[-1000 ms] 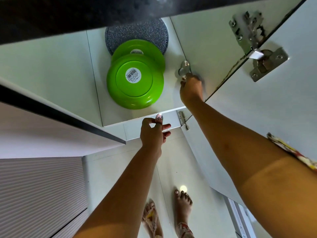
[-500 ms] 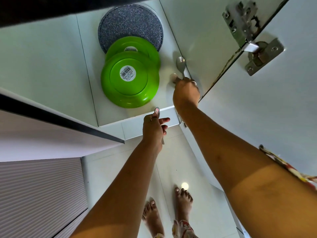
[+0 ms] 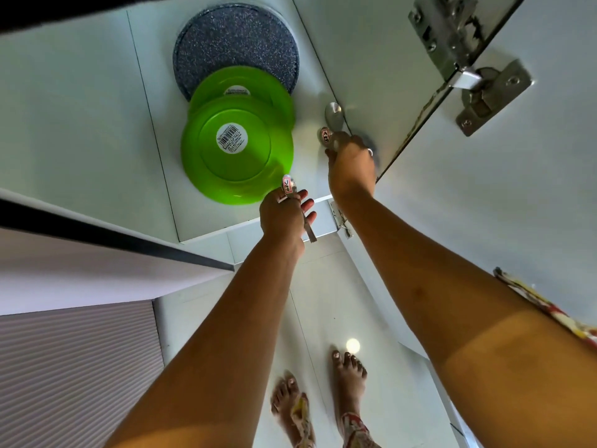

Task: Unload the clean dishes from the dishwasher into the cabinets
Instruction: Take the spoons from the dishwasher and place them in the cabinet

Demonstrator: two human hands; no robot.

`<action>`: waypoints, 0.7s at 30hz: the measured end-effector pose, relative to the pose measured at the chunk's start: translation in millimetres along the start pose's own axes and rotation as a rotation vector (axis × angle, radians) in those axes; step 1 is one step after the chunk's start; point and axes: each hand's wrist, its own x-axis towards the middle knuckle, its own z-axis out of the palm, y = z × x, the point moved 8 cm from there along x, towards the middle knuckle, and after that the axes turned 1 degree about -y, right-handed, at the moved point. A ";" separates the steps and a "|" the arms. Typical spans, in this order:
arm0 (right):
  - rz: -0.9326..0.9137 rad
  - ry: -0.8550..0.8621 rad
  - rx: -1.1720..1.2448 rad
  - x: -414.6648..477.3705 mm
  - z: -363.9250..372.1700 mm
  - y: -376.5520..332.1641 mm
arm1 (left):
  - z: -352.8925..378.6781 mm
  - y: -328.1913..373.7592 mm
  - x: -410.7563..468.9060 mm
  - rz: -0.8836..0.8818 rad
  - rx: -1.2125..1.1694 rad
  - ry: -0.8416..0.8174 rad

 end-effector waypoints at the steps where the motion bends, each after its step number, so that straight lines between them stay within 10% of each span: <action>1: -0.002 0.025 0.052 -4.8 -3.2 -0.5 | 1.0 0.8 1.0 0.002 0.002 -0.003; 9: 0.100 -0.017 0.552 -70.4 -1.4 5.3 | 18.8 6.1 8.6 -0.012 0.042 -0.056; 21: 0.150 -0.083 0.508 -61.5 11.4 17.0 | 38.3 19.9 19.3 0.054 0.092 -0.055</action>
